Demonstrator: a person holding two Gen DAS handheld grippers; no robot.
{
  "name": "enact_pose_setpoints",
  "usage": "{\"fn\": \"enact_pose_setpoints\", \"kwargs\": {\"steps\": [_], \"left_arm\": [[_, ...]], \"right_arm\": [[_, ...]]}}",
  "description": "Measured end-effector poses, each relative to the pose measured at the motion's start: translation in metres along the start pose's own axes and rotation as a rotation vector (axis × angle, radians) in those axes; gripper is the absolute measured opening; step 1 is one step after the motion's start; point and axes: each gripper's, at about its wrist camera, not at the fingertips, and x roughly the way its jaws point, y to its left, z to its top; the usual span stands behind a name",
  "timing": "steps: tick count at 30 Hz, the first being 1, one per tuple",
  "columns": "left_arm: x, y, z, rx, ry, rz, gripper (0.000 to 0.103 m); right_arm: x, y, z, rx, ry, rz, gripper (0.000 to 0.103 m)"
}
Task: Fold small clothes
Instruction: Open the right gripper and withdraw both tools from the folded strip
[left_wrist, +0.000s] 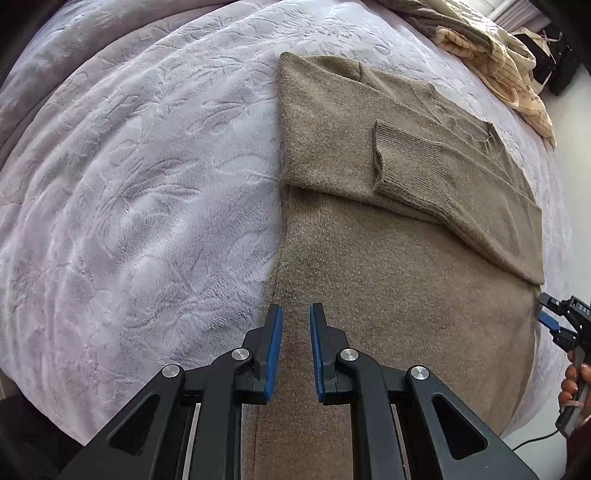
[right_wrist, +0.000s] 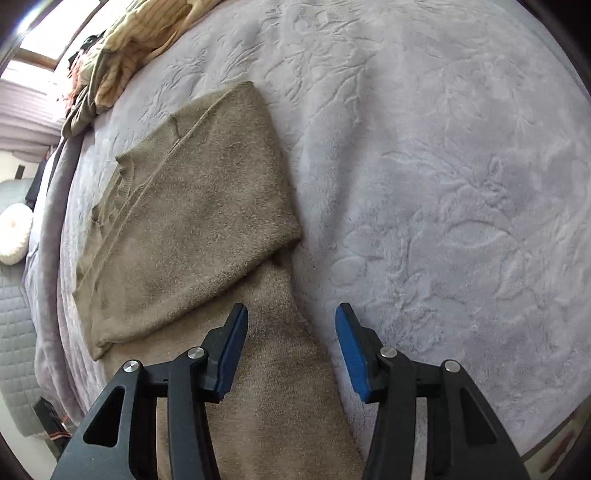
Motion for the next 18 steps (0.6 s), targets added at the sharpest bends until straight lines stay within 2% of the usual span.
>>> {"fn": "enact_pose_setpoints", "kwargs": {"steps": [2,3,6,9,18], "left_arm": [[0.001,-0.007,-0.003,0.023,0.007,0.010,0.016],[0.001,-0.010,-0.004,0.032,0.008,0.014,0.016],[0.003,-0.015,-0.009,0.050,0.020,0.015,0.016],[0.006,-0.018,-0.016,0.059,0.038,0.027,0.016],[-0.006,-0.034,-0.034,0.103,0.041,0.036,0.016]], "right_arm": [[0.013,-0.004,0.003,0.018,0.022,-0.038,0.033],[0.016,-0.011,0.002,0.045,0.022,-0.040,0.027],[0.010,-0.025,-0.002,0.103,0.007,-0.002,0.026],[0.002,-0.026,-0.011,0.056,0.012,-0.032,0.026],[-0.025,-0.031,-0.044,0.018,0.030,-0.022,0.035]]}}
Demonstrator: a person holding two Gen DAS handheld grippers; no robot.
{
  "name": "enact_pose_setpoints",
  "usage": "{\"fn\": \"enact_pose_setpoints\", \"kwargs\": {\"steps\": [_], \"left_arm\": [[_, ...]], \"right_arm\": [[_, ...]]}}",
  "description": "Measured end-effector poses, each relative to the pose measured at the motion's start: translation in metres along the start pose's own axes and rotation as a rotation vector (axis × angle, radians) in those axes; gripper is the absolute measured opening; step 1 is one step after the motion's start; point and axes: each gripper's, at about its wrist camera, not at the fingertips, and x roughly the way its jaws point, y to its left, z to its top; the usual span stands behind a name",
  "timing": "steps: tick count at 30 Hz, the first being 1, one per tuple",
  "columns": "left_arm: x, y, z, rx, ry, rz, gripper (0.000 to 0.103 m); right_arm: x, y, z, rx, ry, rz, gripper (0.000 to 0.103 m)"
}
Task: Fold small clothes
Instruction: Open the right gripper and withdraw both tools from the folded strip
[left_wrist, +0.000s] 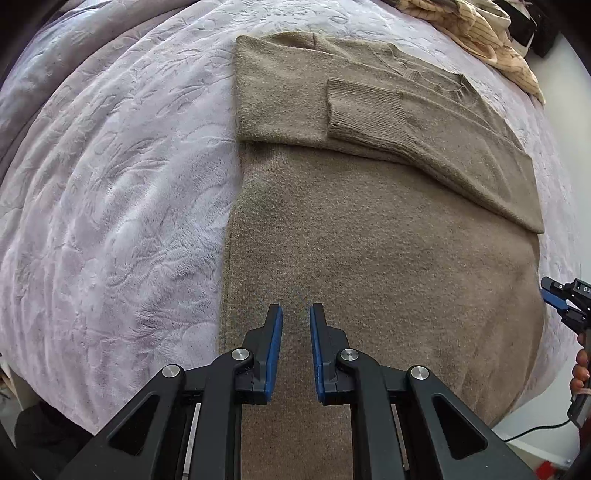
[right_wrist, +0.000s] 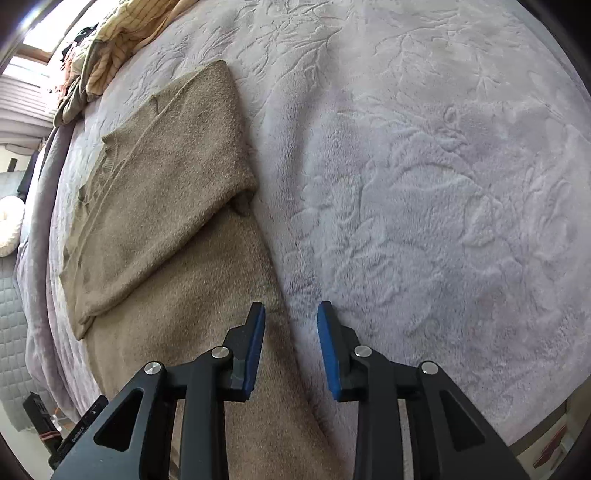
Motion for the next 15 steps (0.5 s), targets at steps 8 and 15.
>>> {"fn": "enact_pose_setpoints", "kwargs": {"steps": [8,15], "left_arm": [[-0.015,-0.006,-0.018,0.051,0.006,0.017,0.016],[-0.034,0.009,-0.039,0.057,-0.009,0.043,0.095]], "right_arm": [[-0.015,0.014,-0.032,-0.066,0.013,-0.007,0.043],[-0.022,0.024,-0.054,-0.097,0.026,-0.001,0.050]]}}
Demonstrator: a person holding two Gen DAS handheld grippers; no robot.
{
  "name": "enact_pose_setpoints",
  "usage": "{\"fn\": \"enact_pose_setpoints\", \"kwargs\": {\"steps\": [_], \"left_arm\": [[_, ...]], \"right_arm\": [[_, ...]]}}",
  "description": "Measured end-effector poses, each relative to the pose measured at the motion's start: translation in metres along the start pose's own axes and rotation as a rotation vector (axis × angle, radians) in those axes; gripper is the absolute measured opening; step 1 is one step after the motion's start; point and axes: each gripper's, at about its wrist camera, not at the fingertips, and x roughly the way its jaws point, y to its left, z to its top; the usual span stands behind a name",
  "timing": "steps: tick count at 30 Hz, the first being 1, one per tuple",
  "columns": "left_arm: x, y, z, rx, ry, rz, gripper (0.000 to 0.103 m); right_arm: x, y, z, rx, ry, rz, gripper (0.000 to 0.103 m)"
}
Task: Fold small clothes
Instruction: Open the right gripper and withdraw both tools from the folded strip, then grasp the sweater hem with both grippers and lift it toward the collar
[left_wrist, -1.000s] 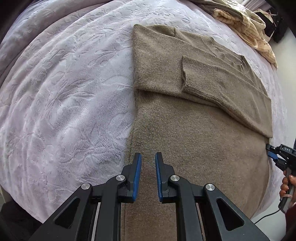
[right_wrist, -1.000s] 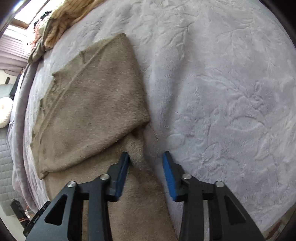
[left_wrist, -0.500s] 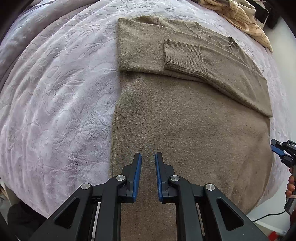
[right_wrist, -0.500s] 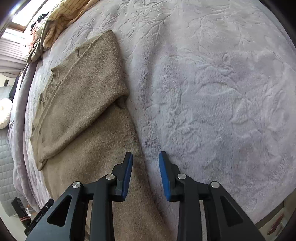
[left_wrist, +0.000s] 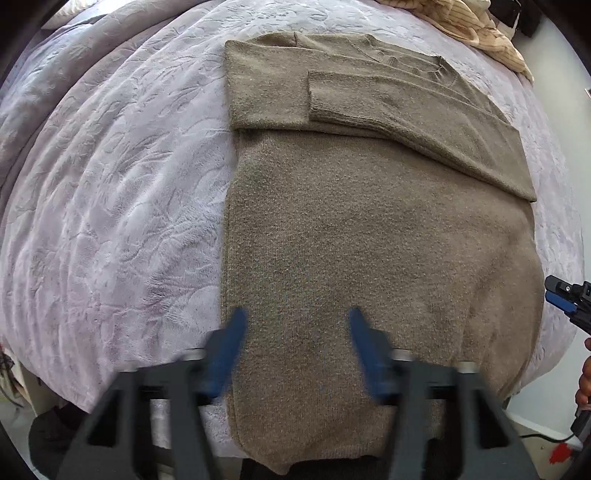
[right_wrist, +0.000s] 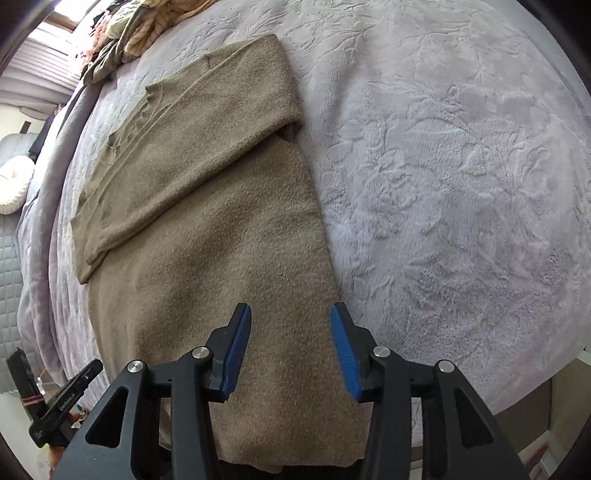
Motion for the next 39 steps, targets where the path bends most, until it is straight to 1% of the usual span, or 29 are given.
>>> {"fn": "enact_pose_setpoints", "kwargs": {"steps": [1,2,6,8,10,12,14,17,20,23,26,28,32,35,39], "left_arm": [[-0.006,0.002,-0.002,0.000,-0.029,0.014,0.098],[-0.010,0.002,-0.004,0.011,-0.040,0.019,0.098],[-0.015,0.005,-0.006,0.032,-0.040,0.043,0.098],[-0.012,0.001,-0.003,0.039,-0.038,0.063,0.098],[-0.010,0.000,-0.002,0.044,-0.035,0.075,0.098],[-0.003,-0.005,0.001,0.054,-0.022,0.095,0.098],[0.005,-0.007,0.001,0.061,0.010,0.091,0.098],[0.012,-0.005,-0.003,0.066,0.052,0.049,0.098],[0.013,-0.003,-0.009,0.067,0.070,-0.003,0.098],[0.014,0.003,-0.015,0.061,0.086,-0.040,0.098],[0.017,0.010,-0.021,0.054,0.111,-0.061,0.098],[0.021,0.014,-0.027,0.055,0.138,-0.087,0.098],[0.028,0.016,-0.045,0.102,0.195,-0.135,0.098],[0.033,0.016,-0.065,0.133,0.241,-0.174,0.098],[0.042,0.015,-0.087,0.152,0.303,-0.221,0.098]], "right_arm": [[-0.001,0.001,-0.003,-0.002,0.003,0.002,0.051],[0.000,0.004,-0.004,-0.003,0.006,0.004,0.054],[0.004,0.012,-0.010,-0.020,0.022,0.015,0.060],[0.005,0.015,-0.014,-0.031,0.030,0.022,0.060],[0.006,0.019,-0.017,-0.044,0.040,0.030,0.063],[0.007,0.022,-0.020,-0.060,0.044,0.038,0.074],[0.007,0.026,-0.023,-0.083,0.046,0.045,0.076],[0.009,0.034,-0.026,-0.126,0.054,0.043,0.076],[0.011,0.038,-0.029,-0.156,0.068,0.054,0.076],[0.014,0.038,-0.032,-0.162,0.087,0.066,0.076],[0.019,0.034,-0.036,-0.159,0.121,0.078,0.076],[0.023,0.030,-0.040,-0.165,0.158,0.092,0.076],[0.029,0.020,-0.055,-0.204,0.249,0.155,0.076],[0.031,0.007,-0.073,-0.227,0.317,0.185,0.076],[0.041,-0.017,-0.096,-0.212,0.413,0.201,0.076]]}}
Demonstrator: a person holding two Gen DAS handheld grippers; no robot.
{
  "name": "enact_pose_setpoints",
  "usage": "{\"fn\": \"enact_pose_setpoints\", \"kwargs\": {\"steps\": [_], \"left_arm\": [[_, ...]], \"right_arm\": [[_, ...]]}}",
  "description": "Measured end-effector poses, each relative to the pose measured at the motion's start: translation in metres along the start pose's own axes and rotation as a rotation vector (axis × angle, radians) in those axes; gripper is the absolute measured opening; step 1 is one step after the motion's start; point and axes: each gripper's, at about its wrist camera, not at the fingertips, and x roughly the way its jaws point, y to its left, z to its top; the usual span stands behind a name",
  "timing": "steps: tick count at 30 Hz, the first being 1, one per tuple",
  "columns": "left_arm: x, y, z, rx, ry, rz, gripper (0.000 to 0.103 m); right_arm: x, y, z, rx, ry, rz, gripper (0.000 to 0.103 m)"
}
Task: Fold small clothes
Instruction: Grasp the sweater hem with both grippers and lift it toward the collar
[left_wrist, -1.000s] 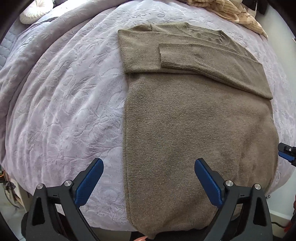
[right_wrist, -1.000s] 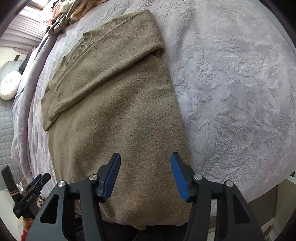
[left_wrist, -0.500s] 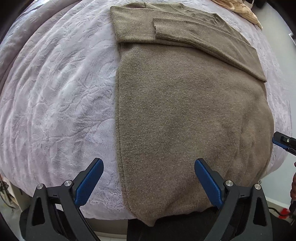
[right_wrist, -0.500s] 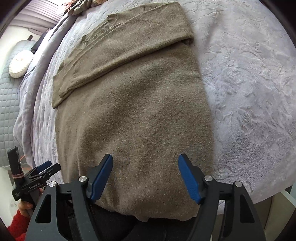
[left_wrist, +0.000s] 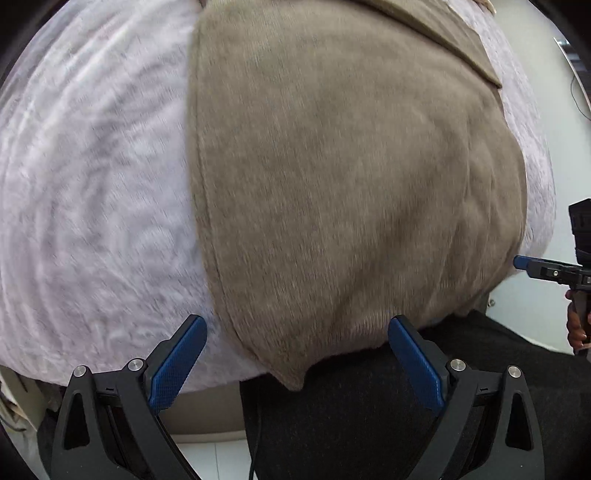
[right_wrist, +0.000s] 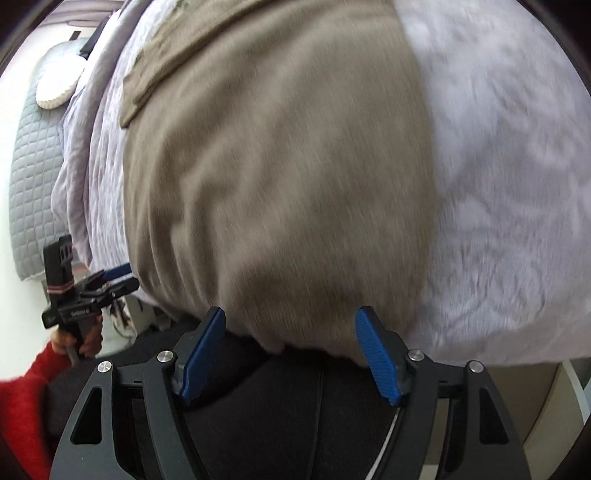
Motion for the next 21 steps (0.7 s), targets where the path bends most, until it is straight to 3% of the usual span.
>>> {"fn": "enact_pose_setpoints", "kwargs": {"steps": [4,11,13,14,15,16,17,21], "left_arm": [[0.015,-0.008,-0.010,0.029,0.054,-0.068,0.098],[0.038,-0.010,-0.009,0.034,0.079,-0.067,0.098],[0.044,-0.015,-0.011,0.025,0.078,-0.045,0.076],[0.045,-0.012,-0.011,0.018,0.083,-0.039,0.068],[0.046,-0.005,-0.009,0.009,0.087,-0.045,0.047],[0.043,-0.002,-0.005,-0.009,0.096,-0.078,0.023],[0.044,0.003,-0.007,-0.035,0.106,-0.141,0.014],[0.032,0.006,-0.010,-0.040,0.090,-0.219,0.012]], "right_arm": [[0.021,-0.018,-0.009,0.034,0.053,-0.011,0.076],[0.048,-0.022,-0.001,0.014,0.089,-0.002,0.076],[0.050,-0.021,0.001,0.015,0.096,0.013,0.076],[0.049,-0.020,0.001,0.023,0.095,0.021,0.067],[0.047,-0.021,0.000,0.034,0.092,0.025,0.056],[0.046,-0.022,-0.001,0.048,0.088,0.036,0.027],[0.043,-0.024,-0.002,0.063,0.082,0.059,0.014],[0.028,-0.021,-0.004,0.059,0.064,0.155,0.012]]}}
